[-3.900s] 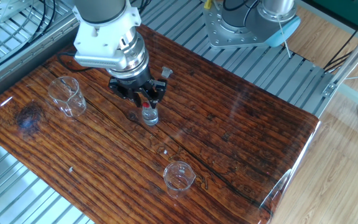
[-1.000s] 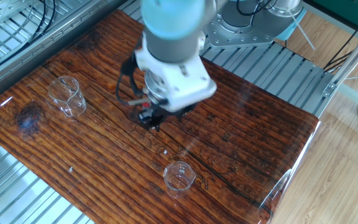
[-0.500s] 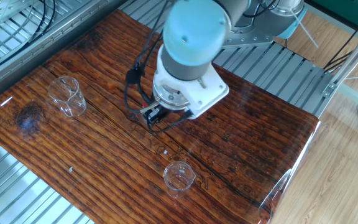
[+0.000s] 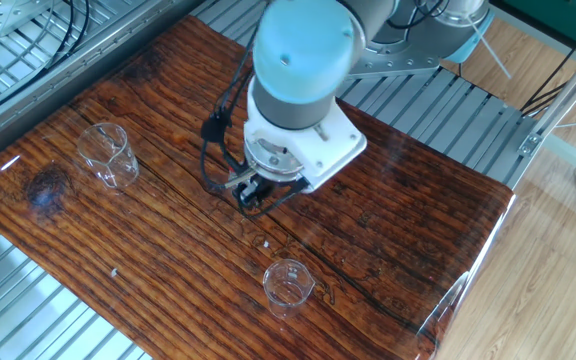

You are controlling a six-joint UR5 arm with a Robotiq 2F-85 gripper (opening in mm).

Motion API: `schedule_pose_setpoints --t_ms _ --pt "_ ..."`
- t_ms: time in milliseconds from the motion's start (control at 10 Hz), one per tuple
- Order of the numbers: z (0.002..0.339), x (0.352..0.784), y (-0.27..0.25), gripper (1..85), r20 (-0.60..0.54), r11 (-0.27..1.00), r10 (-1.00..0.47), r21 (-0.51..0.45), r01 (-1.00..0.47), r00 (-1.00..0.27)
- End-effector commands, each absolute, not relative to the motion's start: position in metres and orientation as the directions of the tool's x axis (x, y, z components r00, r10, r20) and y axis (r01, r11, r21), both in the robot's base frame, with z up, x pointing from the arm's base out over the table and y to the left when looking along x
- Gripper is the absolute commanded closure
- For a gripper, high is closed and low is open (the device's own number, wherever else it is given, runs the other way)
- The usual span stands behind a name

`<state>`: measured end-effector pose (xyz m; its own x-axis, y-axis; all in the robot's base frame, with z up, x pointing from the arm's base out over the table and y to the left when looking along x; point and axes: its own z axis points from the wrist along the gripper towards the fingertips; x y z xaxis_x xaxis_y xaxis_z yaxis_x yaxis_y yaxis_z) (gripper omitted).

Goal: Transfer liquid using a dropper

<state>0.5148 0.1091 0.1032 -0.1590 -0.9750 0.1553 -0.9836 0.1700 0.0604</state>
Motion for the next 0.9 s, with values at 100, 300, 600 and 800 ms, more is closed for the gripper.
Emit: schedule_pose_setpoints --t_ms 100,300,600,800 --pt "0.104 0.519 0.142 27.3 0.022 0.145 -0.989 0.081 -0.986 -0.144" --pt "0.104 0.516 0.134 24.3 0.049 0.108 -0.993 0.088 -0.990 -0.104" --pt "0.118 0.505 0.184 22.7 0.108 0.148 -0.984 0.059 -0.987 -0.141" --pt "0.092 0.487 0.213 22.3 0.086 0.160 -0.984 0.012 -0.987 -0.158"
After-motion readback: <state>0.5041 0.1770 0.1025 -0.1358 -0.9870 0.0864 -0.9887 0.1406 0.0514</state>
